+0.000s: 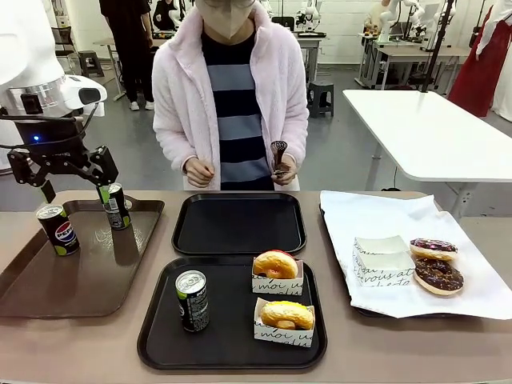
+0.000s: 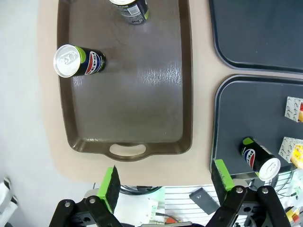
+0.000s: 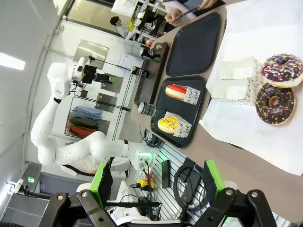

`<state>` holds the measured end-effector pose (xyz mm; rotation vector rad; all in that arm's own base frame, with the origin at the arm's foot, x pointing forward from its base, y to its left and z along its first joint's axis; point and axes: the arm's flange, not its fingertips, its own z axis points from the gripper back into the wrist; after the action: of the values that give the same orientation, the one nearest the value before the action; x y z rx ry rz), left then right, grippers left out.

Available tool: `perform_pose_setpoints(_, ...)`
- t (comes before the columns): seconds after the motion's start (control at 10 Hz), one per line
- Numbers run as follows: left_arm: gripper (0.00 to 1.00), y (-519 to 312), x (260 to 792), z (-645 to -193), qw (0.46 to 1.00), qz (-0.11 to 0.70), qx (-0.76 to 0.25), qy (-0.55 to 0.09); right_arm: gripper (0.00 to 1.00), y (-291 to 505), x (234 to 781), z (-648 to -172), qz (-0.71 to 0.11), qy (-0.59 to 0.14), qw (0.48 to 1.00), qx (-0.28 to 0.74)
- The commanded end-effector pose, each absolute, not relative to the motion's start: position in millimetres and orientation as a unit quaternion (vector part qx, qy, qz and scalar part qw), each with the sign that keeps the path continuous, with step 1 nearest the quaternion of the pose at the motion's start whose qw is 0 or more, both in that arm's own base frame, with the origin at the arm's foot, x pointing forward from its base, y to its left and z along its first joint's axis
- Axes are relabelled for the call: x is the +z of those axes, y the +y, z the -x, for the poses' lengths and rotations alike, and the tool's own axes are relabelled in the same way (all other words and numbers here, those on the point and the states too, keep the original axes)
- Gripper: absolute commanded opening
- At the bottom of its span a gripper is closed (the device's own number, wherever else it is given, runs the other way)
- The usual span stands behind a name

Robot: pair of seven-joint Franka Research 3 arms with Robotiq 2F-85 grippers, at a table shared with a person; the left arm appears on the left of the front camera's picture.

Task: Set up donuts and drinks on trays.
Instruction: Pick up one Pepsi coke from the Handle tray and place it on the Flat Tray without a Pepsi coke.

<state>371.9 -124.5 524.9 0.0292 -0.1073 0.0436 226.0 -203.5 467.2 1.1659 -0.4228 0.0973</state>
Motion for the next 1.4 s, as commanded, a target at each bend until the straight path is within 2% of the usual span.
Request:
perform_pose_setpoints(0.0,1.0,-85.7,524.4,-411.6,1.0,-0.015,0.002,-0.019,1.0,-205.0,468.8,-228.0,-0.555,-0.21,0.804,0.051)
perform_pose_setpoints(0.2,1.0,-45.0,532.0,-456.7,1.0,-0.005,-0.011,0.003,1.0,-205.0,468.8,-228.0,-0.555,-0.21,0.804,0.051)
perform_pose_setpoints(0.4,1.0,-13.5,533.8,-483.9,1.0,-0.024,-0.015,0.0,1.0,-205.0,468.8,-228.0,-0.555,-0.21,0.804,0.051)
perform_pose_setpoints(0.7,1.0,17.0,507.7,-510.4,0.999,-0.026,-0.037,0.01,1.0,-205.0,468.8,-228.0,-0.555,-0.21,0.804,0.051)
perform_pose_setpoints(1.1,1.0,50.9,466.9,-499.9,0.999,0.0,-0.034,0.021,1.0,-205.0,468.8,-228.0,-0.555,-0.21,0.804,0.051)
perform_pose_setpoints(1.3,1.0,34.2,480.5,-508.3,0.999,-0.014,-0.026,0.029,1.0,-205.0,468.8,-228.0,-0.555,-0.21,0.804,0.051)
